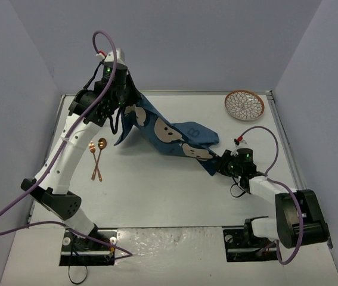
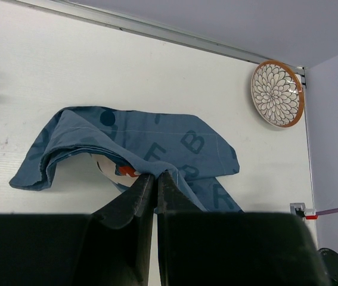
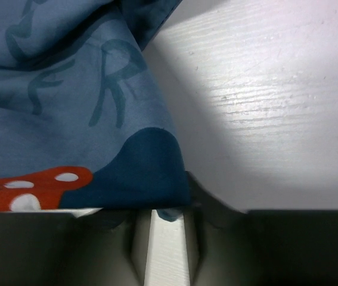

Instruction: Set the dinner table for one person

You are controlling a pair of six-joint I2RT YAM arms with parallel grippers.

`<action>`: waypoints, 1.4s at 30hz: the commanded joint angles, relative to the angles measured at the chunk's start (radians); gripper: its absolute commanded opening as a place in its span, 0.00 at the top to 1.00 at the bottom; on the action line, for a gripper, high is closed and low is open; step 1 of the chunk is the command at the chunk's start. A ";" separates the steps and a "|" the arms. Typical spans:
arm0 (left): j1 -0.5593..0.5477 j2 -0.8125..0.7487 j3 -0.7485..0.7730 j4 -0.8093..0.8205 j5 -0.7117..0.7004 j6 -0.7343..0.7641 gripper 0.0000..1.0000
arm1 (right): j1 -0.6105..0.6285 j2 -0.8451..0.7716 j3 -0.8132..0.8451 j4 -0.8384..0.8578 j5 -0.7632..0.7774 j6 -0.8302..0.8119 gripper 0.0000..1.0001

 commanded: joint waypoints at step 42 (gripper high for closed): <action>0.103 -0.681 -0.392 0.196 0.303 0.148 1.00 | 0.013 -0.633 1.013 -0.949 0.696 -0.508 1.00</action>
